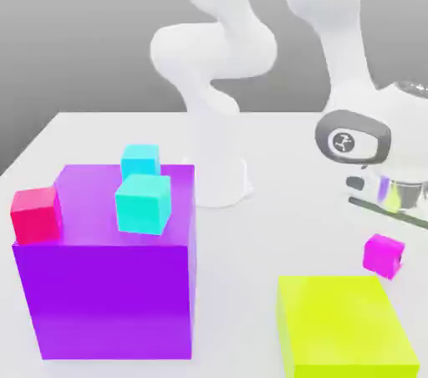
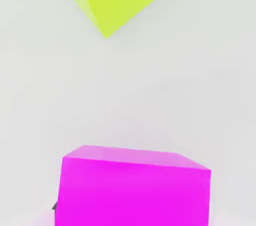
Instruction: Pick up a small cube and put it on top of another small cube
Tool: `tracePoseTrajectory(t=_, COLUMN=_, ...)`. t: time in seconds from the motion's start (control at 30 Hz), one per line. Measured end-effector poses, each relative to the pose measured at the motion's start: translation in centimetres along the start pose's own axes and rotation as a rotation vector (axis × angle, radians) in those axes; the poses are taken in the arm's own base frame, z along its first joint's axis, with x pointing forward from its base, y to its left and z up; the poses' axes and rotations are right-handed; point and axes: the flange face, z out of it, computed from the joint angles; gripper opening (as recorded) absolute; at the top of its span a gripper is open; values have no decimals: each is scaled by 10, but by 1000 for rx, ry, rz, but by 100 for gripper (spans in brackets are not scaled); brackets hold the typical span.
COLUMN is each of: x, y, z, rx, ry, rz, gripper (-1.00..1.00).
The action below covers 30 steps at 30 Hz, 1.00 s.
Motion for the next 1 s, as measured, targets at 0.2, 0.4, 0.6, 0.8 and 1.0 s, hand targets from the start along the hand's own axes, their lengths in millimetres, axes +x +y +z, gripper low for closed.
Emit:
tracePoseTrajectory(t=0.2, x=38, y=-52, z=-33, rx=17, ry=105, rz=76, gripper=-100)
tracePoseTrajectory(t=0.4, x=180, y=-147, z=-99, rx=9, ry=235, rz=388, gripper=-100)
tracePoseTrajectory(t=0.6, x=385, y=-155, z=-202, rx=-34, ry=194, rz=832, gripper=-100)
tracePoseTrajectory(t=0.8, x=507, y=-95, z=-278, rx=-9, ry=41, rz=1129, gripper=-100)
tracePoseTrajectory(t=1.0, x=522, y=-85, z=-221, rx=4, ry=13, rz=1173, gripper=100)
